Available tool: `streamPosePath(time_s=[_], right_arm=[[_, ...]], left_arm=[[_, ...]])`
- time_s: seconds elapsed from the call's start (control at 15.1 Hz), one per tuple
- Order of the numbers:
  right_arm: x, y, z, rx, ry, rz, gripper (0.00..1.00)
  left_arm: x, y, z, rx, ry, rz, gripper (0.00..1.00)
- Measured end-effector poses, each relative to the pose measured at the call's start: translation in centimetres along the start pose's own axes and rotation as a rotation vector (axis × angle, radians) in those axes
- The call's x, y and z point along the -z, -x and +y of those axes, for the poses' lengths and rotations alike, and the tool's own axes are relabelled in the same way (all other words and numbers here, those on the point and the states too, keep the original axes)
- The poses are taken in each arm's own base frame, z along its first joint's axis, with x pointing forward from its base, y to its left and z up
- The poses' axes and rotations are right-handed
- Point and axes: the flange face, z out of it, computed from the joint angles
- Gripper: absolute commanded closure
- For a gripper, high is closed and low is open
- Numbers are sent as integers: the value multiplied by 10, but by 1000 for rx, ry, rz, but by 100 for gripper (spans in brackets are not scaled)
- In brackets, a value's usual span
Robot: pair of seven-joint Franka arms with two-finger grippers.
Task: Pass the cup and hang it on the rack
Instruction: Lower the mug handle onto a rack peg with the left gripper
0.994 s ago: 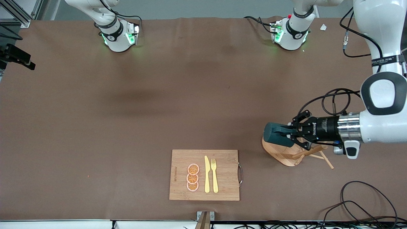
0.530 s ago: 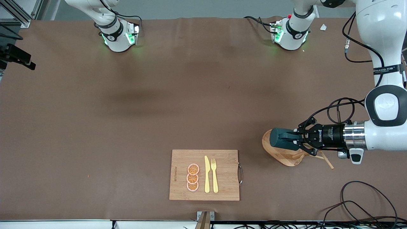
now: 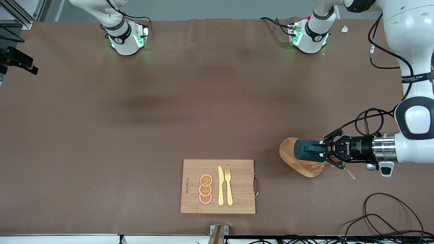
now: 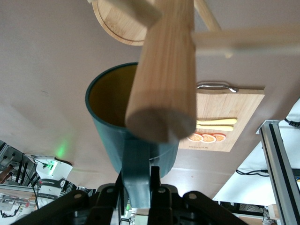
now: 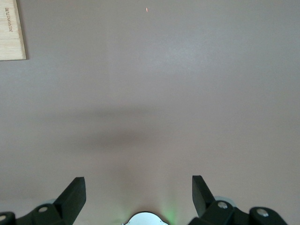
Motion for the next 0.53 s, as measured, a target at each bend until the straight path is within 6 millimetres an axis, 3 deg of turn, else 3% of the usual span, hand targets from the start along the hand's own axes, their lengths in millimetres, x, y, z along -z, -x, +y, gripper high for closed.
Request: streamPosePath(time_s=[0.53], right_arm=[[0, 0, 0, 0, 0, 0, 0]], left_arm=[[-3, -7, 2, 10, -4, -4, 99]])
